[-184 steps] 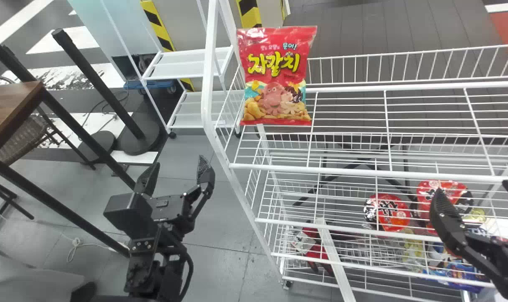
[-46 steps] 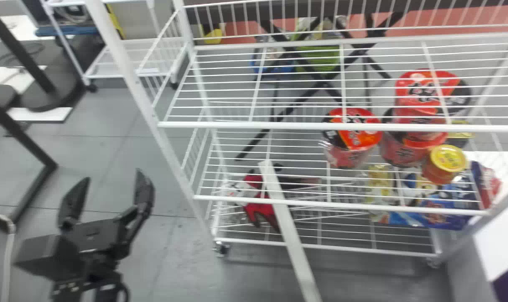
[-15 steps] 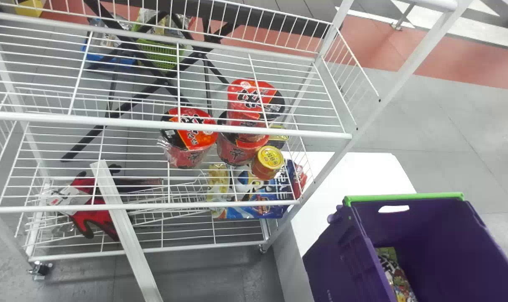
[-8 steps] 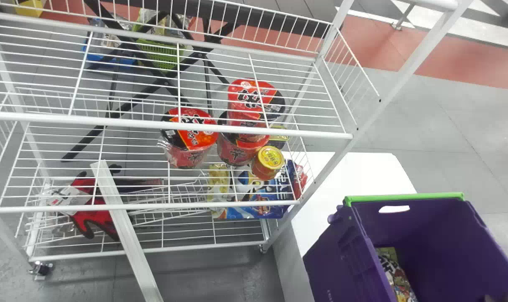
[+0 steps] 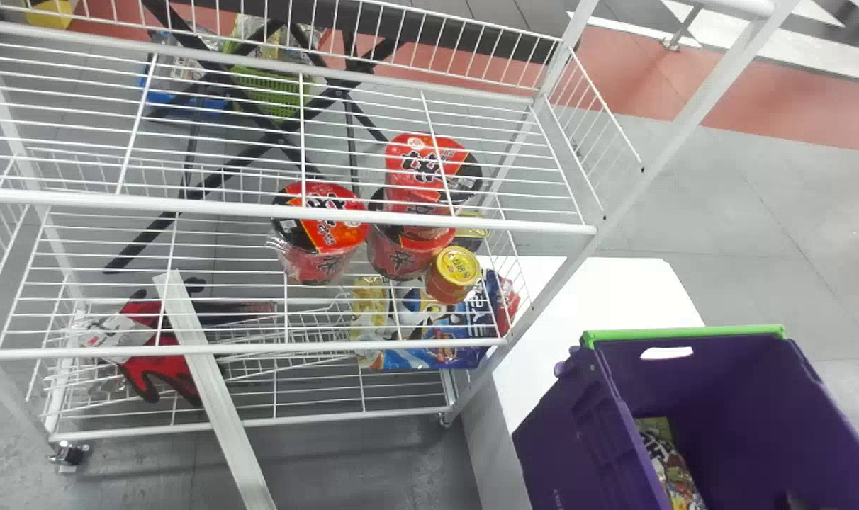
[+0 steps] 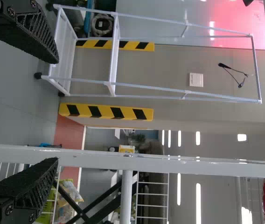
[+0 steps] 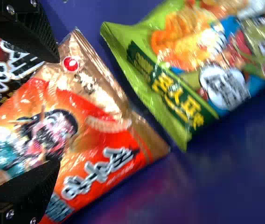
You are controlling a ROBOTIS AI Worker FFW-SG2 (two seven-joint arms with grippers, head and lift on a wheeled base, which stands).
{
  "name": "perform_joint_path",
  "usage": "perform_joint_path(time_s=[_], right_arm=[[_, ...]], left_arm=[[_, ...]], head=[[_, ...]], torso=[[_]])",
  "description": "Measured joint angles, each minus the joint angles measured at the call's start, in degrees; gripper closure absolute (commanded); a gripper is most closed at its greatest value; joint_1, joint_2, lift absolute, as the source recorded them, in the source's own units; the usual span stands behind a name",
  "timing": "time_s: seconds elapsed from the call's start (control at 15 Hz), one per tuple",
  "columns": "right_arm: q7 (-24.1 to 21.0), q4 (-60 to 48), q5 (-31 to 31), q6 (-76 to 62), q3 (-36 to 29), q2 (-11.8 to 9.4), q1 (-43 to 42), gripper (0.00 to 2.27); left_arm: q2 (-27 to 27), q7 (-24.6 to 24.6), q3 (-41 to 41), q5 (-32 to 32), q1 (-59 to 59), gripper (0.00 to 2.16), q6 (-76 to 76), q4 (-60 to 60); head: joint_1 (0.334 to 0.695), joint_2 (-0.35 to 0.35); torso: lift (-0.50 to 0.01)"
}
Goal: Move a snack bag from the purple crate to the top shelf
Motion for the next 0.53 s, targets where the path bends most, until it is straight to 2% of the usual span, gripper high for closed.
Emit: perform_joint_path(time_s=[0.27, 0.53], right_arm=[[1.86, 3.42, 2.33, -9.70, 2.97, 0.27, 0.30, 0.02], [1.90, 4.53, 3.98, -12.47, 5.61, 1.27, 0.53, 0.02]], left_arm=[[0.61, 0.02, 0.00, 0.76, 0.30, 0.06, -0.98, 0.34], [1.12, 0.02, 0.00, 1.22, 0.54, 0.06, -1.77, 0.59]], head=[[0.695, -0.350], [0.695, -0.350]], torso=[[-0.453], [-0.453]])
